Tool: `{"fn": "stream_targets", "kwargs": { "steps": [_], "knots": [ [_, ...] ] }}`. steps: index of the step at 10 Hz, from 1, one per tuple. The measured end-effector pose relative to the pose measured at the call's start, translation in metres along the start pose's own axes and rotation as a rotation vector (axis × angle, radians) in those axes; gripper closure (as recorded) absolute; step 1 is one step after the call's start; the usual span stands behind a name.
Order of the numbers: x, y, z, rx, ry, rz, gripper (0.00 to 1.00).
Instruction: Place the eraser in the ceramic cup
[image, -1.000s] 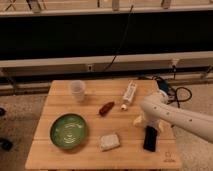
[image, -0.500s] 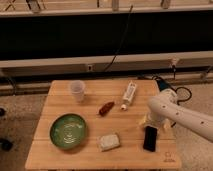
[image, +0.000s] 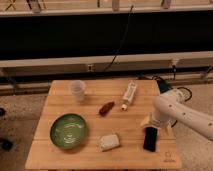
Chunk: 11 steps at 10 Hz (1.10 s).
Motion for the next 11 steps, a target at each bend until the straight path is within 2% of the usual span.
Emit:
{"fn": "stream_targets", "kwargs": {
  "steps": [6,11],
  "knots": [
    [-0.002,-0.006,0.021,-0.014,-0.021,-0.02,0.22],
    [-0.001,-0.005,0.026,-0.012,-0.022,-0.025,0.67]
  ]
}}
